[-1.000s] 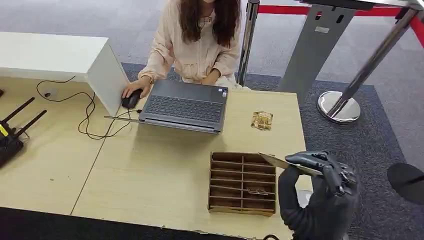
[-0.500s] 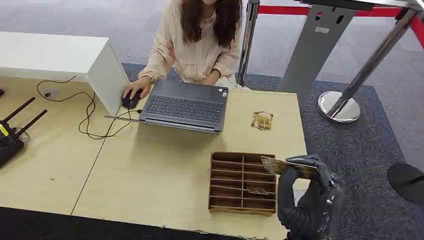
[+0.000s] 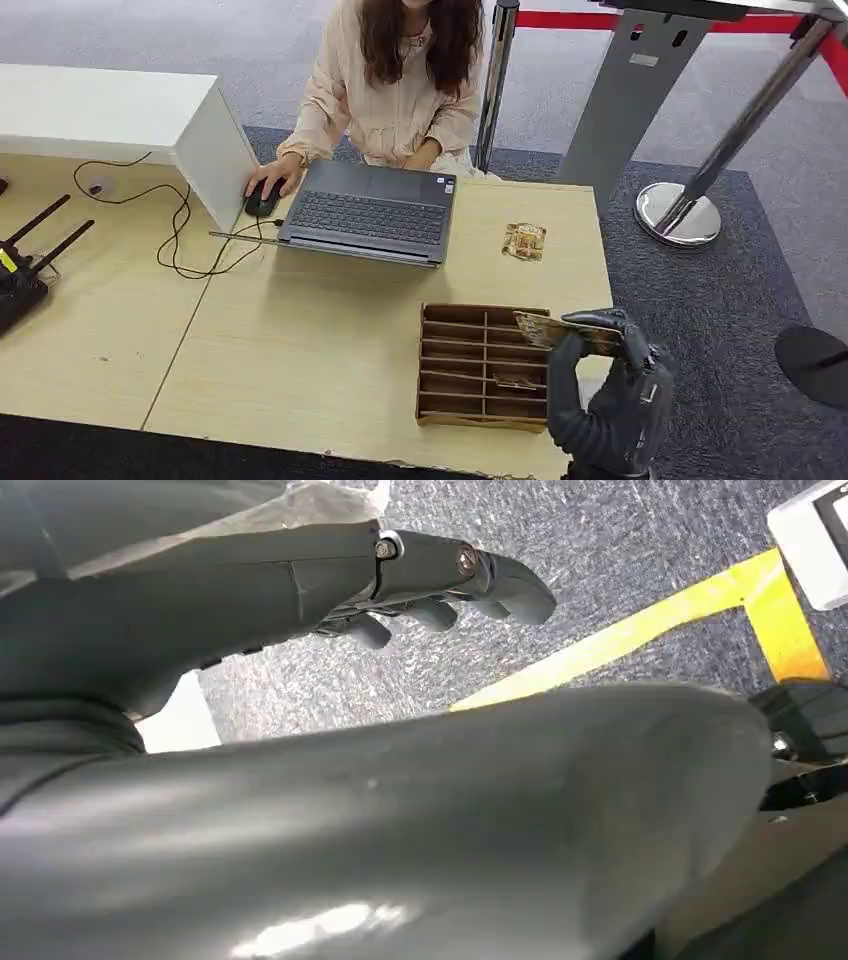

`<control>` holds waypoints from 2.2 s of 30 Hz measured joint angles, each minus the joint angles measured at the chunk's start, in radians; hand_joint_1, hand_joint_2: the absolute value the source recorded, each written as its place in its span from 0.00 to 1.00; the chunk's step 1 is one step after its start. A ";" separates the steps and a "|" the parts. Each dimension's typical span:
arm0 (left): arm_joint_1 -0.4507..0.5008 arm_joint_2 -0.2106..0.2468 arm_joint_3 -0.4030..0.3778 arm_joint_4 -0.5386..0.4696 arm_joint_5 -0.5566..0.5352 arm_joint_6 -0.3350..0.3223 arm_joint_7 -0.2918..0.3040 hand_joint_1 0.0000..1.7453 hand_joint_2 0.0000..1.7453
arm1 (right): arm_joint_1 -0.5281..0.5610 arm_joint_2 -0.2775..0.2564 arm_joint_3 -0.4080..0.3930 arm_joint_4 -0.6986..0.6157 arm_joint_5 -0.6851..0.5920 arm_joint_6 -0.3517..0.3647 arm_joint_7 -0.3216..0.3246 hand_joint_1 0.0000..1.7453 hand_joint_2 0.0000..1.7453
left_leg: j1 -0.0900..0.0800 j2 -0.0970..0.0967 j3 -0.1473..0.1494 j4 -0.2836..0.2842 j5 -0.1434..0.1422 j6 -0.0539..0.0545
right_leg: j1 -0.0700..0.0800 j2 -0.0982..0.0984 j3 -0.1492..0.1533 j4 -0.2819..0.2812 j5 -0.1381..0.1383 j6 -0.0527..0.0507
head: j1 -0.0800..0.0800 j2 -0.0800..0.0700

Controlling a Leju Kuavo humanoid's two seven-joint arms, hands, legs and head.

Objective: Pass the card to the sensor for recognition and then transmit it.

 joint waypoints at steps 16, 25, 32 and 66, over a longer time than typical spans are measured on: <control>0.002 0.004 0.005 0.000 -0.021 -0.051 0.064 0.00 0.00 | -0.029 -0.071 -0.097 -0.022 0.652 -0.004 0.430 1.00 1.00 | 0.000 0.000 0.001 0.000 0.000 0.000 | 0.000 0.000 0.001 0.000 0.000 0.000 | 0.000 0.000; 0.001 0.017 0.005 0.000 -0.029 -0.060 0.072 0.00 0.00 | -0.062 -0.272 -0.092 -0.013 0.880 0.033 0.723 1.00 1.00 | 0.000 0.000 0.001 0.001 0.000 0.000 | 0.000 0.000 0.001 0.000 0.001 0.001 | 0.000 0.000; 0.001 0.020 0.005 0.000 -0.028 -0.061 0.076 0.00 0.00 | -0.064 -0.356 -0.085 0.018 0.880 0.042 0.789 1.00 1.00 | 0.000 0.000 0.001 0.000 0.000 0.000 | 0.000 0.000 0.001 0.000 0.000 0.001 | 0.000 0.000; 0.002 0.018 0.005 0.000 -0.021 -0.029 0.019 0.00 0.00 | 0.032 -0.334 -0.203 0.357 0.715 0.003 0.761 1.00 1.00 | 0.000 0.000 0.002 0.000 0.000 0.000 | 0.000 0.000 0.001 0.000 0.000 0.001 | 0.000 0.000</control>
